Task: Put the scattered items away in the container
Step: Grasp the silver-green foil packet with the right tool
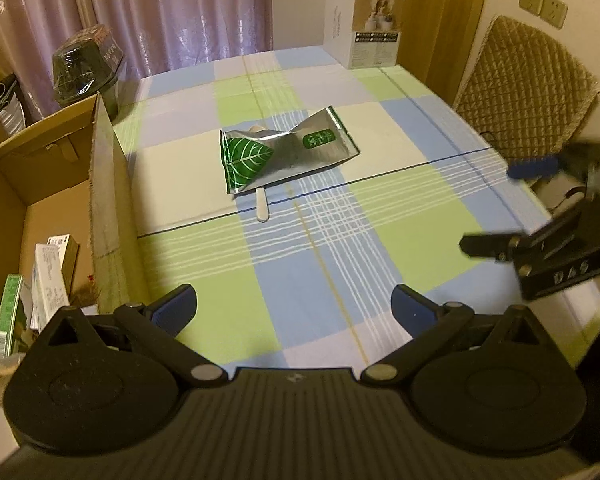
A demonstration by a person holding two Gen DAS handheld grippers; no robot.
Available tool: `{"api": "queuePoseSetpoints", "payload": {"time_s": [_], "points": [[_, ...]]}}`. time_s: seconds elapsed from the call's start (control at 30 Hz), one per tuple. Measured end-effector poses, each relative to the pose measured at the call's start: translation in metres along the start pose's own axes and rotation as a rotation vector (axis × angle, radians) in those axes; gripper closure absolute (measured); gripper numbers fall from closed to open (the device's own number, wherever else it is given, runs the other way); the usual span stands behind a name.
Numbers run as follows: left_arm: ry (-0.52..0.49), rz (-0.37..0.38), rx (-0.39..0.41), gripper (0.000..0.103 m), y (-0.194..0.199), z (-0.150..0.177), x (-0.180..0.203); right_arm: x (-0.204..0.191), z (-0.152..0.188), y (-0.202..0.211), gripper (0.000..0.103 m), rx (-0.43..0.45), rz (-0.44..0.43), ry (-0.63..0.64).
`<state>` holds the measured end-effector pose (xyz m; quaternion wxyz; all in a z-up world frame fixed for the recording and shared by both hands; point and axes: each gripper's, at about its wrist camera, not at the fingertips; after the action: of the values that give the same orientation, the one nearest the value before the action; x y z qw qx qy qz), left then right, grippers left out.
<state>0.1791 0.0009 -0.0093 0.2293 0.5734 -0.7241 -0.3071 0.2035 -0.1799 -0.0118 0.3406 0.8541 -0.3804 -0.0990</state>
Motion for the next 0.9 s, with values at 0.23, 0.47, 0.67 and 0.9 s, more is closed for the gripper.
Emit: {"api": "queuePoseSetpoints", "payload": {"time_s": [0.23,0.47,0.67,0.9], "points": [[-0.022,-0.025,-0.009,0.011,-0.05,-0.011,0.001,0.003,-0.014,-0.046,0.0,0.02,-0.064,0.291],[-0.105,-0.01,-0.03,0.013,-0.097,-0.029,0.004,0.012,-0.019,-0.093,0.0,0.028,-0.1,0.529],[-0.131,-0.035,-0.05,0.028,-0.135,-0.036,-0.001,0.012,-0.023,-0.132,0.0,0.032,-0.147,0.739],[-0.124,-0.053,-0.072,0.028,-0.159,-0.038,-0.008,0.007,-0.028,-0.171,0.0,0.014,-0.185,0.866]]}}
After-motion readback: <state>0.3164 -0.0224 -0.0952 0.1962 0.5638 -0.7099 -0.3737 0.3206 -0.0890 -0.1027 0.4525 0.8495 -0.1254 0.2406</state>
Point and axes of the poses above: each gripper's, at about its wrist camera, not at the fingertips, and y roughly against the way its jaws point, x to its right, z to its underside, and after that the axes turned 9 degrees about x, right-handed
